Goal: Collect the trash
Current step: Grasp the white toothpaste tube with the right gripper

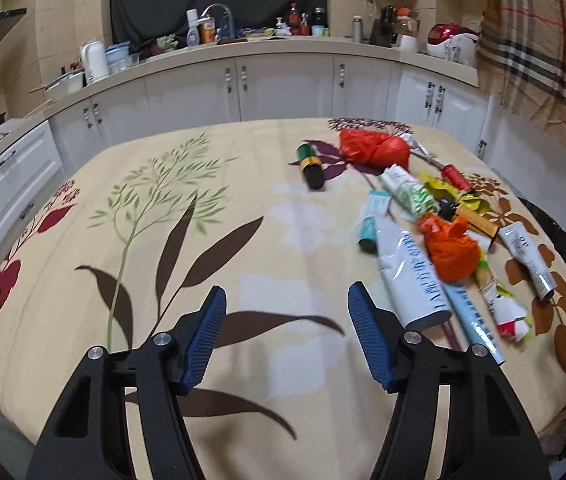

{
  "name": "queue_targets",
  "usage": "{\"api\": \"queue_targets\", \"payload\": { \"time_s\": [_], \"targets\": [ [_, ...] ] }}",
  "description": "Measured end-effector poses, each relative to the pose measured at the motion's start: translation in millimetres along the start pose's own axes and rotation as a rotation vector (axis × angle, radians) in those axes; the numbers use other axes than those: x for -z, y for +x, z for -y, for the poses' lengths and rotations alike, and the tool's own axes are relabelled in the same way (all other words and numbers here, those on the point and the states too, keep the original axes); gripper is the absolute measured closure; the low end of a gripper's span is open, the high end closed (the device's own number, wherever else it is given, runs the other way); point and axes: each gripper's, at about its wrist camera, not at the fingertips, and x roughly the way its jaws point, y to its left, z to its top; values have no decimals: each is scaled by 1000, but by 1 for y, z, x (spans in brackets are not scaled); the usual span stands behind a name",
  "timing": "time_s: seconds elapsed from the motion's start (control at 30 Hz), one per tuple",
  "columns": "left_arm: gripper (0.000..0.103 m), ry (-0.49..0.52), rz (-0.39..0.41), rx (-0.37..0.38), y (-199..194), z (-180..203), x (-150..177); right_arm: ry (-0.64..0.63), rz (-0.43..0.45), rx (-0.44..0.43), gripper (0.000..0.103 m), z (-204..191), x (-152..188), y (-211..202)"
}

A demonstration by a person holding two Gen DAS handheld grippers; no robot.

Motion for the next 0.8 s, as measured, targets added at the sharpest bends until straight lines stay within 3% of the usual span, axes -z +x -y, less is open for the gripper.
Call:
{"api": "queue_targets", "payload": {
  "time_s": [0.1, 0.33, 0.53, 0.8],
  "targets": [
    [41, -20, -4, 4, 2, -3, 0, -4, -24, -10, 26, -3, 3, 7],
    [41, -24, -3, 39, 5, 8, -4, -21, -81, -27, 36, -7, 10, 23],
    [41, -5, 13, 71, 3, 23, -9, -41, -125, -81, 68, -7, 14, 29],
    [41, 27, 17, 110, 1, 48, -12, -28, -92, -86, 71, 4, 13, 20]
  ]
}}
